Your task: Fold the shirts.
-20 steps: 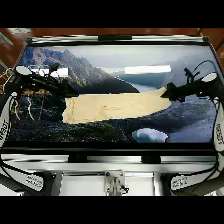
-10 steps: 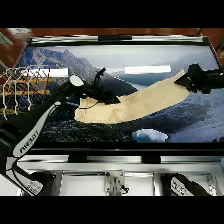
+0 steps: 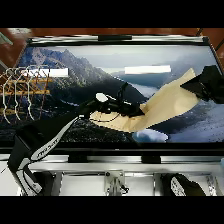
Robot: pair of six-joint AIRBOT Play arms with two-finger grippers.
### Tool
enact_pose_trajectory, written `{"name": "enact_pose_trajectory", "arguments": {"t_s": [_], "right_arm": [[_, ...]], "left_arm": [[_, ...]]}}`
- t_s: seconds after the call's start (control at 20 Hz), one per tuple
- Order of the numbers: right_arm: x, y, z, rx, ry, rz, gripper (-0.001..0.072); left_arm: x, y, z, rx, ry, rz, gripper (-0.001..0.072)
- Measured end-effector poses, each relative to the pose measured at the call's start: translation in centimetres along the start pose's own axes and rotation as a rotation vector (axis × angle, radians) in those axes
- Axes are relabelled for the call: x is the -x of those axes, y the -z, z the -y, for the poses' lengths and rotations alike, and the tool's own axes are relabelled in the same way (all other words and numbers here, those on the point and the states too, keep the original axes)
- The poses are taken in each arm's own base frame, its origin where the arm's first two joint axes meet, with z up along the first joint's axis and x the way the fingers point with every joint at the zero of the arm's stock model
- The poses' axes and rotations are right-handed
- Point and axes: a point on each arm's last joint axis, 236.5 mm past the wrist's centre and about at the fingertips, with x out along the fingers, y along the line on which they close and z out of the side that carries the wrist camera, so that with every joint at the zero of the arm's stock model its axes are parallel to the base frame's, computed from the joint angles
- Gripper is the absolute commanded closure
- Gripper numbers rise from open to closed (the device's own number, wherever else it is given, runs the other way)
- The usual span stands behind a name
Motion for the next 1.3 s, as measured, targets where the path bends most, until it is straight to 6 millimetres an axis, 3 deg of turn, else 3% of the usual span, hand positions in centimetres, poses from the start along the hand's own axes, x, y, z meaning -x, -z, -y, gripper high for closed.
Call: {"name": "enact_pose_trajectory", "arguments": {"t_s": [0.1, 0.2, 0.4, 0.6, 0.75, 0.85, 1.0, 1.05, 1.1, 1.15, 1.3], "right_arm": [[0.1, 0.1, 0.6, -0.004, 0.029, -0.001, 0.0651], [-0.3, 0.1, 1.1, -0.006, 0.039, -0.015, 0.0651], [-3.7, -0.7, -0.1, 0.034, -0.005, -0.051, 0.0651], [-11.9, 0.2, -3.9, 0.099, -0.092, -0.149, 0.065], [-19.8, 2.6, -6.2, 0.121, -0.128, -0.233, 0.0651], [-25.2, 4.8, -7.0, 0.111, -0.134, -0.281, 0.065], [-31.6, 8.6, -8.0, 0.052, -0.162, -0.354, 0.0639], [-33.3, 9.7, -8.4, 0.029, -0.179, -0.37, 0.0555], [-34.6, 10.7, -8.5, 0.007, -0.184, -0.387, 0.0336], [-35.8, 11.5, -8.4, -0.012, -0.187, -0.398, 0.0212], [-37.4, 12.4, -8.1, -0.044, -0.187, -0.411, 0.0211]], "left_arm": [[2.1, -2.0, 0.6, -0.036, 0.001, 0.043, 0.0678], [5.9, -4.2, 1.6, -0.114, -0.019, 0.083, 0.0679], [17.4, -9.1, 3.6, -0.289, -0.141, 0.218, 0.0678], [32.0, -12.8, 6.0, -0.373, -0.268, 0.454, 0.0677], [41.6, -12.4, 7.8, -0.403, -0.352, 0.601, 0.0677], [46.1, -11.2, 8.8, -0.412, -0.398, 0.661, 0.0677], [50.3, -9.2, 9.5, -0.414, -0.457, 0.708, 0.0677], [51.0, -8.6, 9.6, -0.414, -0.469, 0.712, 0.0676], [51.5, -8.2, 9.6, -0.413, -0.477, 0.714, 0.0677], [51.8, -7.8, 9.7, -0.411, -0.483, 0.713, 0.0676], [52.3, -7.4, 9.5, -0.405, -0.494, 0.713, 0.0676]]}}
